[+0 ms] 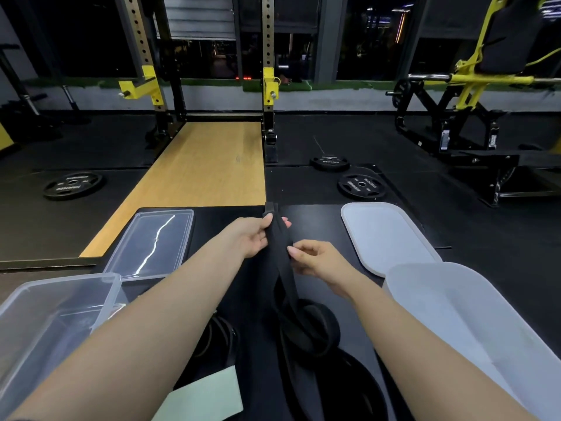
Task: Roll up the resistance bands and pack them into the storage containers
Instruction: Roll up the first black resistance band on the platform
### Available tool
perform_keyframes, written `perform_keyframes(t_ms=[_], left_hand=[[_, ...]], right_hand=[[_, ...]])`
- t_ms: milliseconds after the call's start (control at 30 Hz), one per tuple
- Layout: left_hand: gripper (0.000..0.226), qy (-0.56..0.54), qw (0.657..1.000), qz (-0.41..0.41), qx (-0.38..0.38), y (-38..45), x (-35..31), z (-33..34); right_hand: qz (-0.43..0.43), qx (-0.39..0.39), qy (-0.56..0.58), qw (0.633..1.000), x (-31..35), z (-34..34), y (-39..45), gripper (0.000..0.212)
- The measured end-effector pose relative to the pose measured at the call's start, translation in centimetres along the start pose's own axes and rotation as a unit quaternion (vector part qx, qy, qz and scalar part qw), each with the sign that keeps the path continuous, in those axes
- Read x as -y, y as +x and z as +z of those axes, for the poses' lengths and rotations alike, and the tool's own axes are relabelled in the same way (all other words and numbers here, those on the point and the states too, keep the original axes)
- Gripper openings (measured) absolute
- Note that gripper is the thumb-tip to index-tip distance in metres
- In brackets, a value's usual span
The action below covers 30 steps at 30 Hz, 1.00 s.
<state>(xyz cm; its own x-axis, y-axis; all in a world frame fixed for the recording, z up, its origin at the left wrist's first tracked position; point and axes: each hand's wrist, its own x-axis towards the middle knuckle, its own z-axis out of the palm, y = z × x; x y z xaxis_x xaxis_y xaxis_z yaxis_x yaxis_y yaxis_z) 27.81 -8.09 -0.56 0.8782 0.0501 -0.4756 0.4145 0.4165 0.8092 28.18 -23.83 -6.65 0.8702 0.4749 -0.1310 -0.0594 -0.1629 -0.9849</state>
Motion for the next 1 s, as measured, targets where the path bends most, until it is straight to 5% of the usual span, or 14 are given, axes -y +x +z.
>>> perform_keyframes(t_ms=[333,633,767,1000], left_hand=[[0.036,0.146,0.989,-0.01,-0.01,-0.2,2.9,-1.2],[0.022,0.141,0.986,0.056,-0.061,0.9,2.8,-1.3],[0.033,0.12,0.988,0.075,-0.053,1.2,2.9,-1.3],[0.039,0.159,0.986,0.043,-0.037,0.6,4.4,-2.6]], right_hand=[[-0.012,-0.147,-0.069,0.987,-0.8,1.8,1.0,0.008],[0.054,-0.033,0.028,0.998,-0.3,1.8,0.9,0.032],[0.074,0.031,0.034,0.996,-1.0,1.3,0.1,0.017],[0.039,-0.069,0.002,0.997,-1.0,2.0,0.6,0.009]])
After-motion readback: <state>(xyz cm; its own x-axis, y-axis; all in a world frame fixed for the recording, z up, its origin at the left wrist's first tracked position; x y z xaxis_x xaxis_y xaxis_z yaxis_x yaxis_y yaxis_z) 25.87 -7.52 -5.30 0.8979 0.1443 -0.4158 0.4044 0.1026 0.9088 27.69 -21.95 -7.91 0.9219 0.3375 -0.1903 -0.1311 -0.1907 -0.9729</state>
